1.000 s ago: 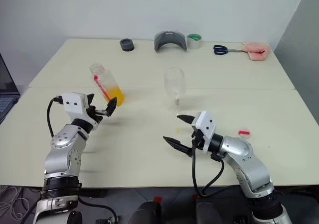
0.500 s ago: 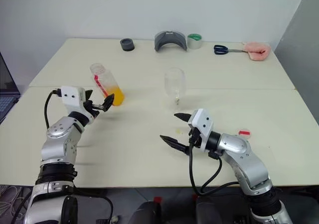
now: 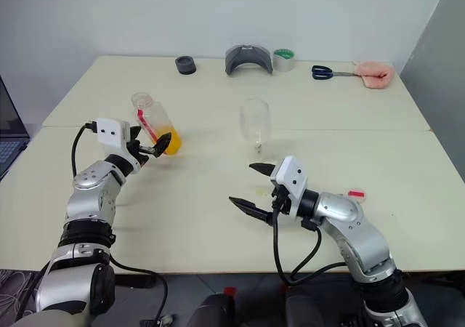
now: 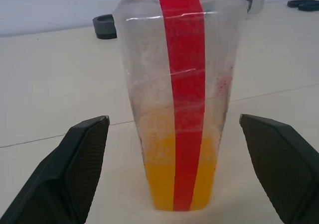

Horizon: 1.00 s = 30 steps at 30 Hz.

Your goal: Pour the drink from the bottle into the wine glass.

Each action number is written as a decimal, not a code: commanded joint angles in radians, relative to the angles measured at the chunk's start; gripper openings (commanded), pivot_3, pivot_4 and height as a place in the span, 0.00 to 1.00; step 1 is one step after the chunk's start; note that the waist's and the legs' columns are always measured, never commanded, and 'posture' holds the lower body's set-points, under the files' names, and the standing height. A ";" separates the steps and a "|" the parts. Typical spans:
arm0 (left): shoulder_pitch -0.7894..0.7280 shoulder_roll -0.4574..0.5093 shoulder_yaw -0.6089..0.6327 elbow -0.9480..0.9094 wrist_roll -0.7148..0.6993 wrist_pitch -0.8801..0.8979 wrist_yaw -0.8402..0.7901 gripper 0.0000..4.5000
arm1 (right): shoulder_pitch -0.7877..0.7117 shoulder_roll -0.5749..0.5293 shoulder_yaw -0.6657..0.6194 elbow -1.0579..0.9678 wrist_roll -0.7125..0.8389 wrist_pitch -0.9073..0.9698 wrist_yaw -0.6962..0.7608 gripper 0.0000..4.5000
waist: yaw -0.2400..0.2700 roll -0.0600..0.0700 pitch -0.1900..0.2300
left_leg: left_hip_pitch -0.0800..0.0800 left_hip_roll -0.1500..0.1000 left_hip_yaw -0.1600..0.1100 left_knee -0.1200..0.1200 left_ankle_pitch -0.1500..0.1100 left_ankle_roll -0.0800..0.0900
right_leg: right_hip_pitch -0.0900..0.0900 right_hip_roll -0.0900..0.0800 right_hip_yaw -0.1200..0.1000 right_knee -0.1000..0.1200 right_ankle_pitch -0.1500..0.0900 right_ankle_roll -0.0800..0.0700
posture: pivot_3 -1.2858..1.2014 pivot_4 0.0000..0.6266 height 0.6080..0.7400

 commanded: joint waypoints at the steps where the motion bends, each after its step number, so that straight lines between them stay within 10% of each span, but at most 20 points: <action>1: -0.061 0.029 -0.004 0.056 0.018 -0.063 -0.015 1.00 | -0.019 0.007 -0.003 -0.040 0.019 -0.007 -0.002 0.99 | 0.000 0.000 0.000 | 0.000 0.000 0.000 0.000 0.000 0.000 | 0.000 0.000 0.000 0.000 0.000 0.000 | 0.52 0.24 1.00; 16: -0.212 0.029 -0.020 0.286 0.045 -0.166 -0.076 1.00 | -0.038 0.007 -0.004 -0.022 0.009 -0.020 -0.001 0.99 | 0.000 0.000 0.000 | 0.000 0.000 0.000 0.000 0.000 0.000 | 0.000 0.000 0.000 0.000 0.000 0.000 | 0.52 0.24 1.00; 25: -0.225 0.015 0.000 0.318 0.023 -0.165 -0.099 0.47 | -0.036 0.009 -0.005 -0.027 0.005 -0.020 -0.009 1.00 | 0.000 0.000 0.000 | -0.001 0.000 0.000 0.000 0.000 0.000 | 0.000 0.000 -0.001 0.000 0.000 0.000 | 0.52 0.24 1.00; 30: -0.218 0.007 0.010 0.298 0.005 -0.150 -0.127 0.40 | -0.041 0.018 -0.016 -0.029 0.006 -0.020 -0.025 1.00 | 0.000 0.000 0.000 | -0.001 0.000 0.000 0.000 0.000 0.000 | 0.000 0.000 -0.001 0.000 0.000 0.000 | 0.52 0.24 1.00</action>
